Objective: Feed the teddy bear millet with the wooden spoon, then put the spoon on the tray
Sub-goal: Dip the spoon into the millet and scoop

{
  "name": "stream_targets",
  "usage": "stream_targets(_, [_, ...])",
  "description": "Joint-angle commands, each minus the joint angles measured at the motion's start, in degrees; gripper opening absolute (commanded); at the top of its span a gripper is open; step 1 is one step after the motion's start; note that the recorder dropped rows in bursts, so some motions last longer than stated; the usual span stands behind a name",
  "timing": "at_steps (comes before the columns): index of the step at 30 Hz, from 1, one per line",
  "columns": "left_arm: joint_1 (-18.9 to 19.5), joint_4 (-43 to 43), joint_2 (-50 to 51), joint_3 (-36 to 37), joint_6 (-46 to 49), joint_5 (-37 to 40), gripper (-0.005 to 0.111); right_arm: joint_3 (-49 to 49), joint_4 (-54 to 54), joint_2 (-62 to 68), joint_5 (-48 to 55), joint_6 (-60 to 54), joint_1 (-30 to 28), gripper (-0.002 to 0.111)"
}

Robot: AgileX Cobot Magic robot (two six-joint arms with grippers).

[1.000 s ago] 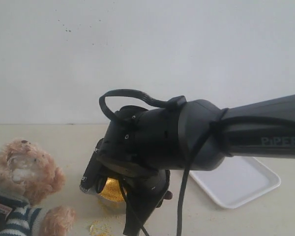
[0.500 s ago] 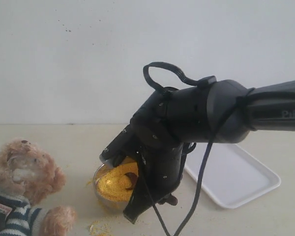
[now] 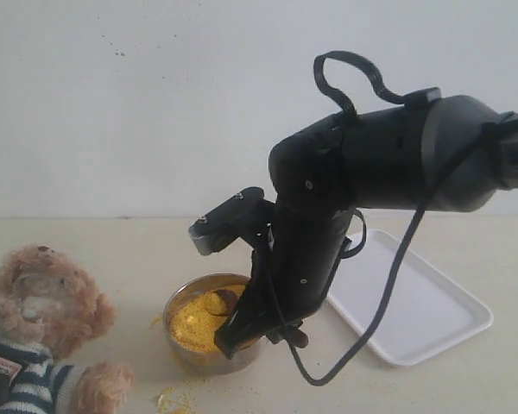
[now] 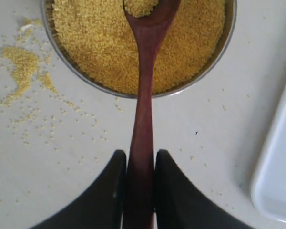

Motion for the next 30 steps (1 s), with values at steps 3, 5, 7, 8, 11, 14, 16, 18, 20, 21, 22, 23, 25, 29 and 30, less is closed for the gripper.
stream_targets(3, [0.07, -1.32, -0.41, 0.13, 0.27, 0.54, 0.004, -0.26, 10.76, -2.04, -0.53, -6.63, -2.06, 0.0])
stream_targets(5, [0.07, -1.32, -0.41, 0.13, 0.27, 0.54, 0.004, -0.26, 11.49, -2.36, -1.51, -6.44, -3.46, 0.0])
stream_targets(7, [0.07, -1.32, -0.41, 0.13, 0.27, 0.54, 0.004, -0.26, 11.75, -2.79, -1.23, -4.91, -4.07, 0.0])
stream_targets(8, [0.07, -1.32, -0.41, 0.13, 0.27, 0.54, 0.004, -0.26, 12.44, -3.07, -0.62, -6.36, -4.07, 0.0])
stream_targets(11, [0.07, -1.32, -0.41, 0.13, 0.27, 0.54, 0.004, -0.26, 11.7, -3.19, 0.43, -7.89, -4.64, 0.0])
stream_targets(14, [0.07, -1.32, -0.41, 0.13, 0.27, 0.54, 0.004, -0.26, 11.84, -3.19, 1.09, -8.15, -4.89, 0.0])
stream_targets(16, [0.07, -1.32, -0.41, 0.13, 0.27, 0.54, 0.004, -0.15, 11.43, -3.19, 1.22, -8.28, -4.89, 0.0])
stream_targets(18, [0.07, -1.32, -0.41, 0.13, 0.27, 0.54, 0.004, -0.15, 12.72, -3.3, 1.12, -8.98, -4.89, 0.0])
stream_targets(20, [0.07, -1.32, -0.41, 0.13, 0.27, 0.54, 0.004, -0.15, 12.53, -3.3, 0.37, -9.75, -5.13, 0.0])
stream_targets(21, [0.07, -1.32, -0.41, 0.13, 0.27, 0.54, 0.004, -0.15, 12.41, -3.3, -0.11, -9.2, -5.25, 0.0])
stream_targets(22, [0.07, -1.32, -0.41, 0.13, 0.27, 0.54, 0.004, -0.15, 12.41, -3.3, -0.45, -8.48, -5.25, 0.0])
stream_targets(23, [0.07, -1.32, -0.41, 0.13, 0.27, 0.54, 0.004, -0.15, 13.25, -3.43, -0.45, -8.92, -5.25, 0.0])
stream_targets(25, [0.07, -1.32, -0.41, 0.13, 0.27, 0.54, 0.004, -0.15, 13.25, -3.52, -0.25, -10.96, -5.25, 0.0])
stream_targets(29, [0.07, -1.32, -0.41, 0.13, 0.27, 0.54, 0.004, -0.15, 12.25, -3.93, -0.65, -9.29, -5.6, 0.0])
stream_targets(30, [0.07, -1.32, -0.41, 0.13, 0.27, 0.54, 0.004, -0.15, 12.36, -4.06, -0.41, -10.04, -5.6, 0.0])
